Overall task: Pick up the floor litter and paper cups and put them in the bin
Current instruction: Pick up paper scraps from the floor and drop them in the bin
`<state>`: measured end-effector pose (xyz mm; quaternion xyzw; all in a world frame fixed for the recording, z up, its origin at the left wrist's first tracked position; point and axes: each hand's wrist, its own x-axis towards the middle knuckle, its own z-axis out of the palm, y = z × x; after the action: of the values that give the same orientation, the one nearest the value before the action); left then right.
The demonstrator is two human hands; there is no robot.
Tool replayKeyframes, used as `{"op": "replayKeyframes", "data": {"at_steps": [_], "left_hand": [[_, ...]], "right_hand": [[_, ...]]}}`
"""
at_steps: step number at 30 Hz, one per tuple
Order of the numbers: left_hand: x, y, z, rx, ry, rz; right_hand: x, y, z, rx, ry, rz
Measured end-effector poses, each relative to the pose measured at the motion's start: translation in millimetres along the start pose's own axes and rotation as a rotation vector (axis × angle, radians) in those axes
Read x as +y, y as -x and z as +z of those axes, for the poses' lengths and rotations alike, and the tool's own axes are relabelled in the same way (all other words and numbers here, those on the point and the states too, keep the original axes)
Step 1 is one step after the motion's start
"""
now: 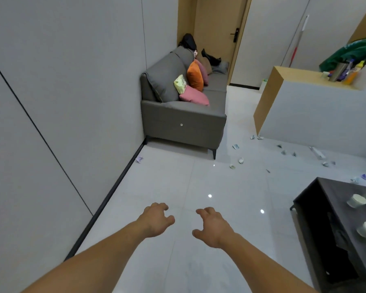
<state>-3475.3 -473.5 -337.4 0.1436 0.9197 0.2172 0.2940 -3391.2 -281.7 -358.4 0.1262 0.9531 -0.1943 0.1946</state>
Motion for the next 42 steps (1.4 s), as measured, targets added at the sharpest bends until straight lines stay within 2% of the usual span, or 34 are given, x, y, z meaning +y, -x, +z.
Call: {"op": "replayKeyframes", "data": {"at_steps": [8,19,36,42], "left_hand": [[-5,-130,-52,-0.009,0.032,-0.118],[6,-322,-167,0.005,0.085,-0.141],[-17,-574,-291,0.078,0.214,-0.398],[-50,-656,-328,0.055,0.276,-0.449]], "right_hand": [[-6,-154,-61,-0.06,0.036,-0.088],[-22,-354,-156,-0.072,0.057,-0.066],[-79,-700,-243,-0.244,0.164,-0.294],[-120,-802,-240,-0.298,0.154,-0.304]]}}
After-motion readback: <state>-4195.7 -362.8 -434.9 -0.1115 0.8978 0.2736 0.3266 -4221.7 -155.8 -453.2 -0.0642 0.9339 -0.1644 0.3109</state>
